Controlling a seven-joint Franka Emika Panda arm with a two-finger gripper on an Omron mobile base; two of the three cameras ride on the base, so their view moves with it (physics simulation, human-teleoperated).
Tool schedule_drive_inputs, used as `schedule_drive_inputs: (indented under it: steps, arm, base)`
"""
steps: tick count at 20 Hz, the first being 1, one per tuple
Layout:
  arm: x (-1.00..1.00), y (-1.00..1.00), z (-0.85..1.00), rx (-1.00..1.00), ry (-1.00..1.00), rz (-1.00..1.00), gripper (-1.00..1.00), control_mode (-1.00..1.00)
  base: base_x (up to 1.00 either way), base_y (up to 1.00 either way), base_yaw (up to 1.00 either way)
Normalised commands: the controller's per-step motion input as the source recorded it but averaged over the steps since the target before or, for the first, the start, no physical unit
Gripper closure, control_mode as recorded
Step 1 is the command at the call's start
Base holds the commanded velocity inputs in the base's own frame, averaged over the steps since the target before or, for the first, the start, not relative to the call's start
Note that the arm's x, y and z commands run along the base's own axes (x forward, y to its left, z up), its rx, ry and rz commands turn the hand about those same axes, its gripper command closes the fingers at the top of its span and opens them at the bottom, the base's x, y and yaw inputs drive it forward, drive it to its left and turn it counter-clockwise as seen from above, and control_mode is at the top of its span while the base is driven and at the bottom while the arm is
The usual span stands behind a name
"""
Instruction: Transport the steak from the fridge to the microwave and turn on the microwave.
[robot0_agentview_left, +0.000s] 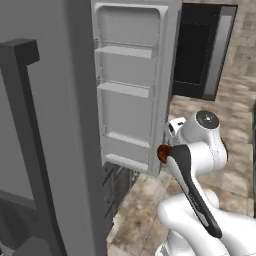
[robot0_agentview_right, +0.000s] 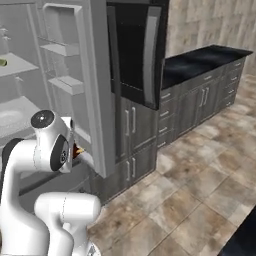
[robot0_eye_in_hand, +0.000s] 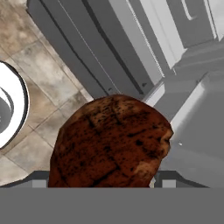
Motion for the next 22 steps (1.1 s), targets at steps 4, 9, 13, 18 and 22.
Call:
schedule_drive_inputs:
  steps: [4, 9, 13, 18, 22]
  arm:
    - [0.00, 0.00, 0.00, 0.00, 0.00, 0.00, 1.00, 1.00]
    - [0.00, 0.00, 0.00, 0.00, 0.00, 0.00, 1.00, 1.00]
    - [0.00, 0.00, 0.00, 0.00, 0.00, 0.00, 1.00, 1.00]
    - [0.00, 0.00, 0.00, 0.00, 0.00, 0.00, 1.00, 1.00]
    - [0.00, 0.00, 0.00, 0.00, 0.00, 0.00, 1.00, 1.00]
  base:
    - [-0.11, 0.07, -0.45]
    - [-0.02, 0.04, -0.45]
    - [0.00, 0.04, -0.42]
    - [0.04, 0.05, -0.36]
    - [0.16, 0.06, -0.32]
